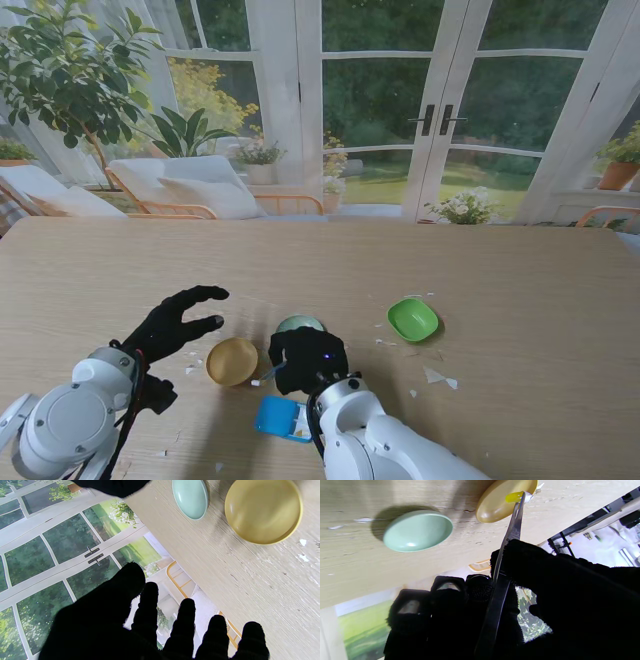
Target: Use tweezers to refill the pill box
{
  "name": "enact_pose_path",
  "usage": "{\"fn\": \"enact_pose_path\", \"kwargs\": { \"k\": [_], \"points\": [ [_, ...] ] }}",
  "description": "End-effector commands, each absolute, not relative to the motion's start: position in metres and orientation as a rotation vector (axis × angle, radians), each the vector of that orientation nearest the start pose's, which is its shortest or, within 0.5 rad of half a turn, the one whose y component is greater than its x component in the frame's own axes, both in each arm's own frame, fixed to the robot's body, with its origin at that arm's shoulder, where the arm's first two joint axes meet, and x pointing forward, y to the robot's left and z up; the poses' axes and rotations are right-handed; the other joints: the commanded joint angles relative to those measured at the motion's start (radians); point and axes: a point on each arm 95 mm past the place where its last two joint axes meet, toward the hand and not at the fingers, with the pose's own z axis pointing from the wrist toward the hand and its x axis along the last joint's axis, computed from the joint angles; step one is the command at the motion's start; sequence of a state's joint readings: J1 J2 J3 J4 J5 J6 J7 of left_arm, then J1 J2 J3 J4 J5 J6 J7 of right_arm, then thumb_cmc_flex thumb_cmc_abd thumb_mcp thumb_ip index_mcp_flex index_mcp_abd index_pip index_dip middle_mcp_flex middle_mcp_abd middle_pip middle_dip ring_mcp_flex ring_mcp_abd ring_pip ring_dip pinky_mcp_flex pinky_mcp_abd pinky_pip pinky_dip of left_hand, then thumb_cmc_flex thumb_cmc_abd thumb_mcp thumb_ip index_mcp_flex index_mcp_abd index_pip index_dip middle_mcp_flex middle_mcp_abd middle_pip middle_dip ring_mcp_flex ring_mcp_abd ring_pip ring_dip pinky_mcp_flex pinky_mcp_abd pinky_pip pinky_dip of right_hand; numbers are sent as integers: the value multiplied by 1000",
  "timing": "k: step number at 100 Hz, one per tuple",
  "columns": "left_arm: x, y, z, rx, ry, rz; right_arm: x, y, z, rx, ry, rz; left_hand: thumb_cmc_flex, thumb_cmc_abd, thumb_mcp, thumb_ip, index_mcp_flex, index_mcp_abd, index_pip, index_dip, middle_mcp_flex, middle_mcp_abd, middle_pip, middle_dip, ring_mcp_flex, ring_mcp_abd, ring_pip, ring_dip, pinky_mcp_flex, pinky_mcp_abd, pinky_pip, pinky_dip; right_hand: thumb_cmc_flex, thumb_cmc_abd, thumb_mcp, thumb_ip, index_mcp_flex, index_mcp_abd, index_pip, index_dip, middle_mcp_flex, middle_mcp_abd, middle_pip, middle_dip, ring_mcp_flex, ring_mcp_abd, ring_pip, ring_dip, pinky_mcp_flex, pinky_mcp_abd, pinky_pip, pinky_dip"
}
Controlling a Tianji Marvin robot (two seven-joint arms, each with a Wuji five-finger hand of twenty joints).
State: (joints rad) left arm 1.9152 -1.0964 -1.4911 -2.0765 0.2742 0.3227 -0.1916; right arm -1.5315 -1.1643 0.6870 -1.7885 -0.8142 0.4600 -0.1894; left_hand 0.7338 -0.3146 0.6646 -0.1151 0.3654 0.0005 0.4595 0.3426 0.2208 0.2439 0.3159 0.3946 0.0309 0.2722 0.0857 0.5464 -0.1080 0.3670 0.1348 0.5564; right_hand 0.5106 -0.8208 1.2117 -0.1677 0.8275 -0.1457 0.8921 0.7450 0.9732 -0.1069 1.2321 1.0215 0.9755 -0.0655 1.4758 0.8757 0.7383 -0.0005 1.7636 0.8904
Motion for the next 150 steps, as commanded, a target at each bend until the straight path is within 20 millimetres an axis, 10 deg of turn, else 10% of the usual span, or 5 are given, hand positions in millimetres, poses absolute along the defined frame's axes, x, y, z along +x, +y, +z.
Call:
{"fn": "enact_pose_path", "kwargs": {
  "k": [1,43,150],
  "points": [
    [319,24,-264,-2107,1024,-1712,290,174,-326,1449,1458,1657,-6,-5,-1,29,-25,-44,1,-11,-13,-34,-12,-5,-22,-21,-11,-3,1,-29,-25,-4,37,32,111,94,72,-65,98,69,10,-5,46,12,21,-12,35,12,14,-25,91,-7],
    [318,25,-265,-2102,1024,-1724,248,146,-334,1493,1467,1520,-7,-6,1,29,-24,-44,1,-11,-10,-34,-13,-5,-22,-21,-10,-1,0,-29,-24,-3,39,39,102,101,69,-63,95,71,6,-3,45,13,19,-11,35,13,10,-23,90,-6],
    [318,24,-264,-2106,1021,-1713,249,142,-344,1508,1499,1405,-5,-6,0,29,-25,-45,0,-12,-12,-32,-13,-5,-23,-21,-11,-1,0,-29,-25,-4,46,59,57,96,57,-58,71,40,-1,-2,32,-12,17,-17,31,14,16,-37,93,-5]
  ]
}}
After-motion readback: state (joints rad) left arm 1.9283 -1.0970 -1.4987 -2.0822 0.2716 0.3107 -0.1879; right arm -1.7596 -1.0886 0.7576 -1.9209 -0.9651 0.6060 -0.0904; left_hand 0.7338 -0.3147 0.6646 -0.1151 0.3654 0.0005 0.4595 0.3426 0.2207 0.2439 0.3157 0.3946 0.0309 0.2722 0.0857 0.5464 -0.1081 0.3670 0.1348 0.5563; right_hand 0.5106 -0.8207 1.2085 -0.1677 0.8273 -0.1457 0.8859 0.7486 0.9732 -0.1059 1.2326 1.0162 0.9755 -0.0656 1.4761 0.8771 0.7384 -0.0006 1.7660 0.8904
